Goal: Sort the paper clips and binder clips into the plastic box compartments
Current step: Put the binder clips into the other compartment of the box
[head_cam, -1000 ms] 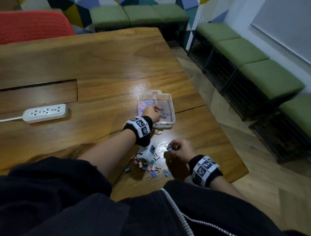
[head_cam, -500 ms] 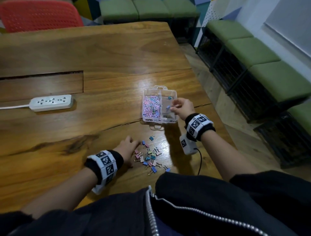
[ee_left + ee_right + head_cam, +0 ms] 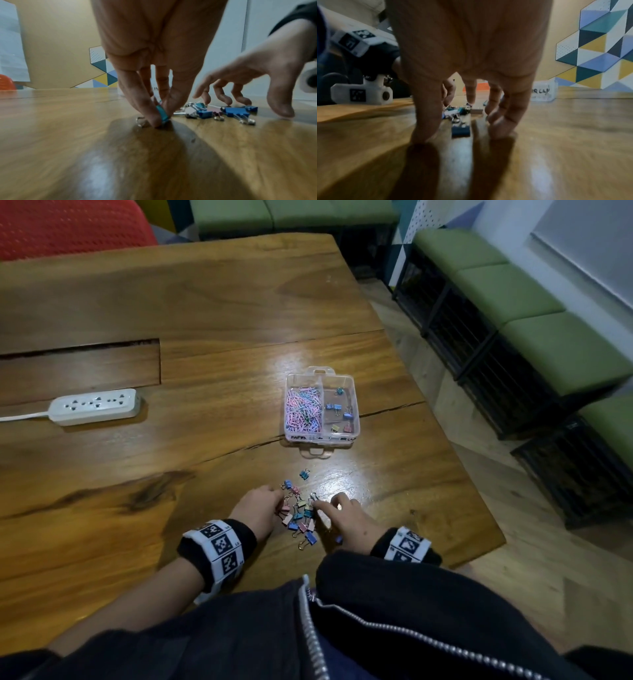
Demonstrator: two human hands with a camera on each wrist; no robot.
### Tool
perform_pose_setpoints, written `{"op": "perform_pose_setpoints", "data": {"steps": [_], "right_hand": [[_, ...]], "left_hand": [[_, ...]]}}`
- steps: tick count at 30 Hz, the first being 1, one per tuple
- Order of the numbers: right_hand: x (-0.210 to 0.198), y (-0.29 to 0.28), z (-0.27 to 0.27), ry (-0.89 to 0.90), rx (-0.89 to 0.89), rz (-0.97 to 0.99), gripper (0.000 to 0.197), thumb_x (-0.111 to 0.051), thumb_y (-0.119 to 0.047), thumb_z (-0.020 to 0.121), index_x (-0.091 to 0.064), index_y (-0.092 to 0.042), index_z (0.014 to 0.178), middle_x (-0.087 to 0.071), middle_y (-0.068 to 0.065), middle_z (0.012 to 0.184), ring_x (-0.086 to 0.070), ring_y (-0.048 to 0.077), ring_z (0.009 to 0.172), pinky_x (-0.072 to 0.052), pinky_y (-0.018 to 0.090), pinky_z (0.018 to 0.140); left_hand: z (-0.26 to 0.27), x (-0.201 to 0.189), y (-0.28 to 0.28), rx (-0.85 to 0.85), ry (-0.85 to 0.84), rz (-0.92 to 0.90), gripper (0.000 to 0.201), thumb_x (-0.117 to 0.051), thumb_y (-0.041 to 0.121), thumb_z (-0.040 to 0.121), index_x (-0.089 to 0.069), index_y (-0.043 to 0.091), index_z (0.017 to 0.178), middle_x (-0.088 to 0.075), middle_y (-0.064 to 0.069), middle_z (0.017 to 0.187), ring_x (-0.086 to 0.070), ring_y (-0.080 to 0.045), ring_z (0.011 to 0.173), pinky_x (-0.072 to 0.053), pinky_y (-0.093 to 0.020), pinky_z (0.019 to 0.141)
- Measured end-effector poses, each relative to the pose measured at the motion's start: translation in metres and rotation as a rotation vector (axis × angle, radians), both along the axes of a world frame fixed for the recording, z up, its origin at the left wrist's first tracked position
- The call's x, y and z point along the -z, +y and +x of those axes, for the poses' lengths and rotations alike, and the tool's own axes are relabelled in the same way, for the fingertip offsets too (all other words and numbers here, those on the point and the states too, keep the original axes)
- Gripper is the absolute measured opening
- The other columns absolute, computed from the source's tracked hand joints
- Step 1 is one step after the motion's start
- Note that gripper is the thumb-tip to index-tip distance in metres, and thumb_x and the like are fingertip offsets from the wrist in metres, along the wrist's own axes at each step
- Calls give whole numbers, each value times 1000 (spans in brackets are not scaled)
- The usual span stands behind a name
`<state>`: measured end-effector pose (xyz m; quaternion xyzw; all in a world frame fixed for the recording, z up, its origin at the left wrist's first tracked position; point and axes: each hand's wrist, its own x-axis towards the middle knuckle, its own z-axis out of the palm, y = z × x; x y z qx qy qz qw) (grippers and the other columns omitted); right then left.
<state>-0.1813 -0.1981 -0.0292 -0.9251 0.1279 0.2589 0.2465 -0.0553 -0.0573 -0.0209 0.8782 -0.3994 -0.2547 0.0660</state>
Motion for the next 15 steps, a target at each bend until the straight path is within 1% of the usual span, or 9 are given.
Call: {"op": "perform_pose_setpoints", "data": {"steps": [3, 5, 7, 8, 10, 11, 12, 13, 15], "right_hand": [[5, -4, 0, -69, 46, 45, 91, -72, -6, 69, -23, -31, 140, -28, 7, 135, -37, 23, 117, -41, 35, 101], [3, -8, 6, -118, 95, 80, 81, -65, 2, 73, -28, -28, 139, -28, 7, 137, -42, 18, 109, -43, 26, 93], [3, -10, 15, -167, 121, 93, 72, -57, 6, 78, -31, -25, 138, -30, 7, 138, -44, 14, 99, -41, 18, 83], [2, -11, 19, -179, 131, 99, 69, -56, 5, 79, -34, -24, 137, -30, 6, 138, -45, 16, 102, -41, 19, 85], [4, -11, 26, -169, 117, 92, 60, -58, 0, 80, -41, -22, 134, -32, 7, 137, -43, 24, 115, -41, 28, 99], [5, -10, 27, -164, 87, 71, 56, -59, -3, 80, -45, -21, 131, -34, 7, 135, -42, 26, 118, -39, 32, 103], [7, -9, 28, -167, 59, 51, 52, -59, -5, 80, -49, -20, 129, -36, 7, 134, -42, 26, 118, -38, 32, 104], [9, -9, 27, -176, 49, 41, 47, -59, -6, 81, -52, -18, 126, -38, 7, 132, -44, 26, 115, -39, 29, 100], [10, -10, 24, -192, 52, 23, 38, -57, -7, 83, -57, -15, 120, -42, 6, 128, -48, 24, 110, -38, 23, 93]], "left_hand": [[-1, -6, -8, -39, 110, 17, 14, -50, 4, 88, -56, 12, 98, -51, 0, 94, -47, -14, 86, -37, -16, 68], [3, -11, -17, -82, 177, -1, 11, -53, 3, 86, -53, 14, 89, -52, 1, 91, -50, -13, 83, -38, -14, 59], [9, -19, -30, -140, 197, -75, 12, -55, 3, 85, -55, 14, 90, -53, 1, 92, -51, -13, 83, -39, -13, 57], [13, -24, -38, -167, 201, -128, 13, -56, 2, 85, -57, 11, 94, -53, 0, 94, -52, -13, 84, -40, -12, 57], [21, -34, -54, -209, 212, -240, 16, -56, 0, 84, -59, 6, 99, -55, -3, 98, -53, -14, 85, -44, -14, 60], [25, -39, -63, -222, 216, -290, 17, -56, 0, 84, -59, 4, 100, -56, -4, 99, -54, -15, 85, -47, -16, 64], [28, -43, -72, -228, 218, -329, 17, -56, -1, 84, -60, 3, 100, -59, -6, 101, -55, -16, 87, -47, -17, 71], [32, -45, -81, -230, 222, -360, 19, -56, -2, 83, -60, 3, 102, -60, -8, 104, -55, -17, 89, -46, -18, 78], [38, -47, -100, -243, 248, -417, 22, -57, -2, 83, -60, 2, 104, -61, -10, 108, -57, -19, 93, -46, -20, 84]]}}
